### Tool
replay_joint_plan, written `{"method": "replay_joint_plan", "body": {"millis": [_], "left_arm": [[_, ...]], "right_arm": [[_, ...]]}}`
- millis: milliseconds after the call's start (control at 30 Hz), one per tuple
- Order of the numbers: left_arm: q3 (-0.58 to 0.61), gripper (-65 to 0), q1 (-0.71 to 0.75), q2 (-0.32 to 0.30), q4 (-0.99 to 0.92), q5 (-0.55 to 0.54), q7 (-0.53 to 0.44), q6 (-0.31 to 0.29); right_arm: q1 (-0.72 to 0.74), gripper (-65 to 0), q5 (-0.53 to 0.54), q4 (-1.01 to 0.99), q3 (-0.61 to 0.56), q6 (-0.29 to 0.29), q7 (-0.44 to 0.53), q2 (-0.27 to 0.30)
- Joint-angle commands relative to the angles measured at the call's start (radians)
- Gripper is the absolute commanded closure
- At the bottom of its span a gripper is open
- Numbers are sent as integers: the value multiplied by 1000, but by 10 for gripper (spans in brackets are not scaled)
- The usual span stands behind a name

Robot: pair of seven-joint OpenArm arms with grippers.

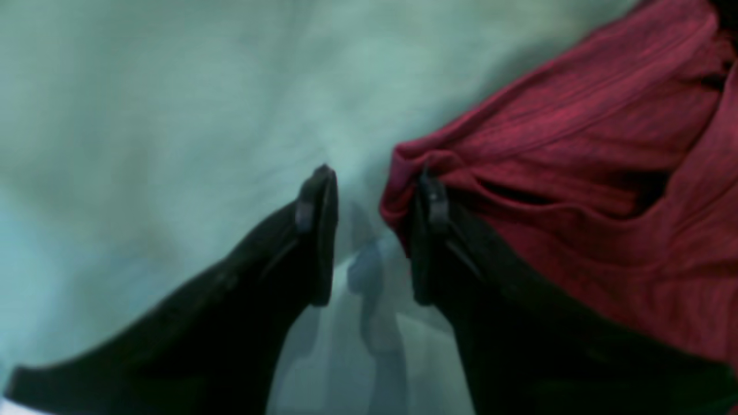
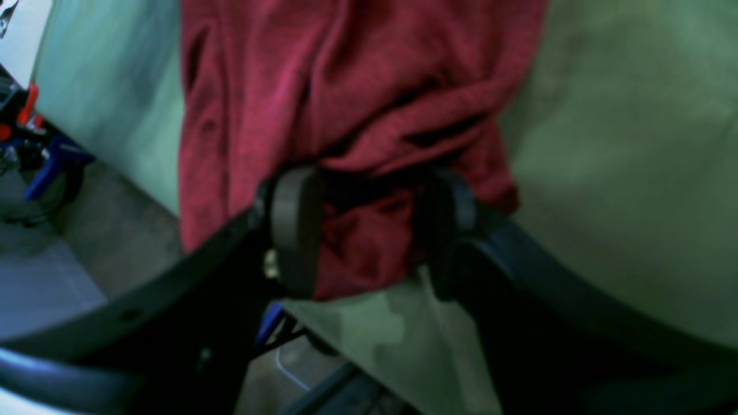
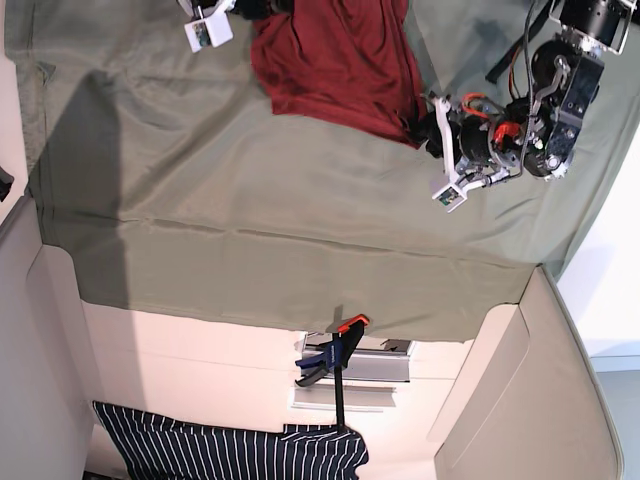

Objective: Fold the T-shirt properly
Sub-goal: 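Hold the red bundle with both grippers and pull it away from the table edge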

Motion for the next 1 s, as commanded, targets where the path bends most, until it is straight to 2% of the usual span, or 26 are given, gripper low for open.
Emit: {"method": "replay_joint_plan", "body": {"millis": [0, 133, 267, 433, 567, 767, 967], "left_arm": [[-11, -230, -30, -34, 23, 6, -14, 16], [-34, -230, -31, -79, 27, -50, -12, 15], [-42, -230, -31, -80, 27, -74, -12, 14], [-42, -230, -31, -80, 27, -102, 4, 14], [-42, -230, -26, -80, 27, -123, 6, 7], [-42, -230, -26, -80, 27, -38, -3, 8], [-42, -231, -26, -80, 27, 140, -32, 16]], "right_arm": [[19, -289, 9, 18, -3, 15, 20, -3], [58, -289, -18, 18, -3, 14, 20, -3], [64, -288, -18, 18, -3, 14, 21, -3], [84, -288, -86, 18, -3, 14, 50, -3], [101, -288, -88, 18, -3, 14, 55, -4], [108, -288, -91, 18, -3, 14, 60, -3], [109, -288, -129, 18, -3, 14, 88, -3]]}}
